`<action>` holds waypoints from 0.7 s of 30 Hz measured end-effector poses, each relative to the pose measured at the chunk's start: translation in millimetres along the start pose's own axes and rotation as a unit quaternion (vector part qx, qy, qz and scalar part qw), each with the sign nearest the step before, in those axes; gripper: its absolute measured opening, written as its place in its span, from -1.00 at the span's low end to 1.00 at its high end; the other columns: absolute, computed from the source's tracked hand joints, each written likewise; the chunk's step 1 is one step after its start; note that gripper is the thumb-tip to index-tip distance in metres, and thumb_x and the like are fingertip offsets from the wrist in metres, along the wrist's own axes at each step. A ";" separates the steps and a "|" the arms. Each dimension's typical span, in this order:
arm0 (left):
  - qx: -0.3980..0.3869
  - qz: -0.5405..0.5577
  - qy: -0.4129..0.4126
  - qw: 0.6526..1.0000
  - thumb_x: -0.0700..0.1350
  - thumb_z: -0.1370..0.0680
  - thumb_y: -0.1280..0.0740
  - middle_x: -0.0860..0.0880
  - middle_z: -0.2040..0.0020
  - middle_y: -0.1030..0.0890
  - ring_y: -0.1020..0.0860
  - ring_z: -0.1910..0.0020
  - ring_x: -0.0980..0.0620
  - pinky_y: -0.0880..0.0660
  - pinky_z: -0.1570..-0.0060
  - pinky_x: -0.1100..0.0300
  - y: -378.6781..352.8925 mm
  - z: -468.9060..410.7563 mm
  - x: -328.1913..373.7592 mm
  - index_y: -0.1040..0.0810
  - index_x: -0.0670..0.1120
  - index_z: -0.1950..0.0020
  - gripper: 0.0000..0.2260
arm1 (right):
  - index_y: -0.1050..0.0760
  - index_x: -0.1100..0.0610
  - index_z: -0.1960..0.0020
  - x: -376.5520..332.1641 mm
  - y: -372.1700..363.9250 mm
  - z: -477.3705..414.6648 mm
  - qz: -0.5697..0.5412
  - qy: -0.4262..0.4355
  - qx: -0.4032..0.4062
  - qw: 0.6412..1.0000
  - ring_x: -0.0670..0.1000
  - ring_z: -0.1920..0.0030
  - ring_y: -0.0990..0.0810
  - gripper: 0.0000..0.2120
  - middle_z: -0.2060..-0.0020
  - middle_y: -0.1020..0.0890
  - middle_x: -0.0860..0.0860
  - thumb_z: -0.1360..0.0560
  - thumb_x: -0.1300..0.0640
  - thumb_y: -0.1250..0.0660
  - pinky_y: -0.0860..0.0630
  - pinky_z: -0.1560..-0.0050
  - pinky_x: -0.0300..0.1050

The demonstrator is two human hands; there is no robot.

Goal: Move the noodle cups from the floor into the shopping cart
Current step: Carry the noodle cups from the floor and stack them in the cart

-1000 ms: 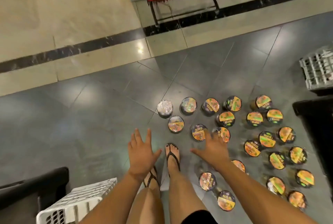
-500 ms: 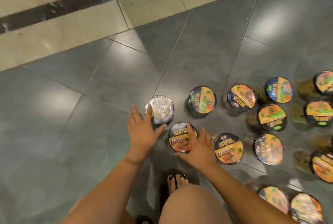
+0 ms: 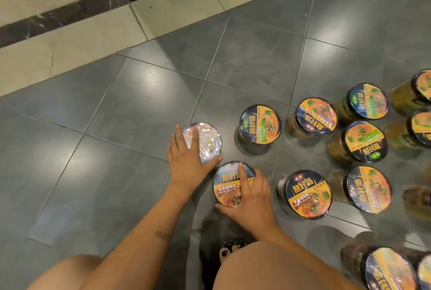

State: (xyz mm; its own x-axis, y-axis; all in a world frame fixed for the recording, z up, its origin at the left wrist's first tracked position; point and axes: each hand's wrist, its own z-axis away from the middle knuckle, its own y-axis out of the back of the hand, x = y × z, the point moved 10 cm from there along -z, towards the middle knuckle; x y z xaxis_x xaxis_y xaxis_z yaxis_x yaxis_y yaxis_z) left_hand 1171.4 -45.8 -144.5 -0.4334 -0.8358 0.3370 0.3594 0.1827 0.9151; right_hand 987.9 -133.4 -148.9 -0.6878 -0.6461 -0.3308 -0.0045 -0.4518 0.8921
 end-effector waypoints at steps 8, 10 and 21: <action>-0.046 0.104 0.036 0.993 0.30 -0.20 -0.42 -0.19 -0.37 -0.17 -0.24 -0.30 -0.26 -0.40 -0.24 -0.09 19.9 1.2 -1.7 -0.16 0.08 -0.53 -0.04 | -0.20 -0.14 -0.51 9.7 24.0 10.6 -0.037 0.004 -0.017 0.999 0.26 -0.27 -0.35 -0.01 -0.30 -0.32 0.23 -0.15 -0.46 -0.32 -0.42 -0.24 0.11; -0.054 0.111 0.046 0.991 0.30 -0.18 -0.38 -0.19 -0.38 -0.17 -0.25 -0.30 -0.26 -0.40 -0.23 -0.10 50.4 15.1 4.2 -0.17 0.07 -0.53 -0.04 | -0.21 -0.11 -0.51 9.5 58.2 18.8 -0.025 -0.011 -0.025 0.999 0.24 -0.25 -0.34 -0.01 -0.28 -0.32 0.21 -0.16 -0.46 -0.33 -0.42 -0.25 0.10; -0.083 0.062 0.036 0.994 0.31 -0.15 -0.34 -0.25 -0.40 -0.21 -0.32 -0.24 -0.30 -0.40 -0.18 -0.09 333.9 127.1 93.6 -0.21 0.05 -0.53 -0.03 | -0.18 -0.15 -0.51 -36.7 339.7 109.4 -0.019 -0.150 -0.029 0.988 0.25 -0.32 -0.27 0.02 -0.26 -0.34 0.23 -0.12 -0.54 -0.18 -0.30 -0.35 0.11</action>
State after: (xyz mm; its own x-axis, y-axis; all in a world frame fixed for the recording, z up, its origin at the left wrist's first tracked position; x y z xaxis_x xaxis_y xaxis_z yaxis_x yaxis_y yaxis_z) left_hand 1145.8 2.7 220.7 -0.3194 -0.8482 0.4225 0.5405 0.2032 0.8165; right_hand 932.3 -195.9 200.0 -0.8727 -0.4200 -0.2491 0.0013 -0.5122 0.8589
